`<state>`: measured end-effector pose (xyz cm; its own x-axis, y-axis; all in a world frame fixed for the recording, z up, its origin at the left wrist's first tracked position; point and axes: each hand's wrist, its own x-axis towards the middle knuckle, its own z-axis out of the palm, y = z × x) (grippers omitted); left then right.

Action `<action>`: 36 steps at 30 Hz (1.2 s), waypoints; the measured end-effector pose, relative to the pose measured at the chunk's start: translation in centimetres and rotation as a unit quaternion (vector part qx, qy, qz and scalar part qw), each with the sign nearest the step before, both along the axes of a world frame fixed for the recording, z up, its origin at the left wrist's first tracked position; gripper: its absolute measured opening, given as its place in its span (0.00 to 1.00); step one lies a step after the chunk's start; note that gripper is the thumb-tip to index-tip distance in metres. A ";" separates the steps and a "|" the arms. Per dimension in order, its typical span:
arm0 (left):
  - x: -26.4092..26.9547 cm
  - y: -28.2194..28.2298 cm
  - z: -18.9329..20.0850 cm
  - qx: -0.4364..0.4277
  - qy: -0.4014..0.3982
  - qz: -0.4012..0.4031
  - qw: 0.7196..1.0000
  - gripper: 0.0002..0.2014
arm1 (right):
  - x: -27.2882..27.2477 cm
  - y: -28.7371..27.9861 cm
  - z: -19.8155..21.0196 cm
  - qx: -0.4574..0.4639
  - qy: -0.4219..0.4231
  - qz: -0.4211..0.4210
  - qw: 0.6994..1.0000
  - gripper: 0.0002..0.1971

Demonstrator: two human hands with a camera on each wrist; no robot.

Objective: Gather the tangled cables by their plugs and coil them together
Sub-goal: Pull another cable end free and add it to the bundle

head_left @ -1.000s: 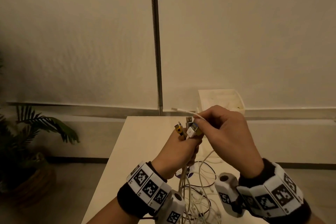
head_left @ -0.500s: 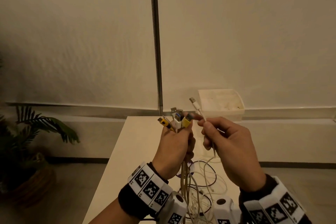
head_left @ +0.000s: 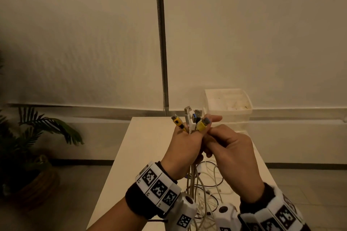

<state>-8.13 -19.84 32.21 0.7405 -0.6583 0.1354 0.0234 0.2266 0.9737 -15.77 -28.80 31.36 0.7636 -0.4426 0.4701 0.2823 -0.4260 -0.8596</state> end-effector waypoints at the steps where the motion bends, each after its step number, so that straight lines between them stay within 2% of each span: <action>1: 0.0 -0.1 0.0 0.006 -0.004 0.002 1.000 0.14 | 0.0 0.1 -0.1 -0.005 -0.001 0.002 1.000 0.12; 3: -0.1 -0.2 0.0 0.006 -0.012 0.002 1.000 0.14 | -0.1 0.5 -0.4 -0.003 -0.005 0.006 1.000 0.12; 6: -0.4 -0.1 -0.1 -0.015 -0.038 -0.007 0.999 0.24 | -0.3 0.9 -0.6 0.011 -0.015 0.006 1.000 0.11; 12: 1.5 1.1 0.3 0.009 -0.094 0.033 0.995 0.26 | -1.0 0.4 -0.6 -0.002 0.005 0.009 1.000 0.09; 15: 3.5 2.2 1.6 -0.026 -0.052 0.066 0.996 0.24 | -1.3 -0.7 -1.0 -0.031 0.072 0.041 0.996 0.06; 18: 5.0 4.3 4.0 -0.118 0.021 0.058 0.991 0.21 | -1.6 -2.5 -2.1 -0.071 0.134 0.074 0.986 0.08; 20: 5.7 5.7 5.0 -0.133 0.017 0.064 0.989 0.21 | -1.7 -3.9 -2.8 -0.069 0.164 0.079 0.981 0.10; 22: 5.2 6.2 5.2 -0.080 -0.041 0.054 0.994 0.17 | -1.7 -4.8 -2.9 -0.051 0.187 0.076 0.978 0.12; 23: 4.7 5.9 4.8 -0.029 -0.101 0.039 0.994 0.13 | -1.7 -5.0 -2.7 -0.033 0.190 0.074 0.978 0.12; 24: 4.1 5.4 4.1 0.040 -0.186 0.028 0.981 0.09 | -1.5 -5.0 -2.3 -0.015 0.187 0.075 0.979 0.13; 26: 2.9 3.9 1.9 0.177 -0.351 -0.004 0.919 0.11 | -1.1 -4.7 -1.1 0.009 0.170 0.081 0.982 0.14; 27: 2.3 3.2 0.8 0.218 -0.389 -0.026 0.895 0.09 | -0.8 -4.6 -0.6 0.003 0.163 0.084 0.983 0.14; 28: 1.7 2.6 -0.1 0.237 -0.402 -0.035 0.884 0.08 | -0.6 -4.6 -0.2 -0.010 0.160 0.084 0.983 0.15; 31: 1.5 1.7 -1.9 0.237 -0.391 0.019 0.889 0.08 | 0.1 -4.5 0.4 -0.027 0.165 0.093 0.982 0.16; 34: 2.1 1.9 -1.4 0.234 -0.398 0.082 0.883 0.12 | 0.0 -4.4 0.1 0.011 0.176 0.139 0.974 0.17; 36: 3.2 2.4 -0.9 0.219 -0.365 0.136 0.895 0.15 | -0.2 -4.6 -0.4 0.036 0.182 0.153 0.971 0.17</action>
<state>-4.91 -17.41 31.28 0.7015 -0.5746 0.4216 -0.6525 -0.2798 0.7043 -16.00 -33.45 30.98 0.9743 -0.1902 0.1204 0.0578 -0.3057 -0.9504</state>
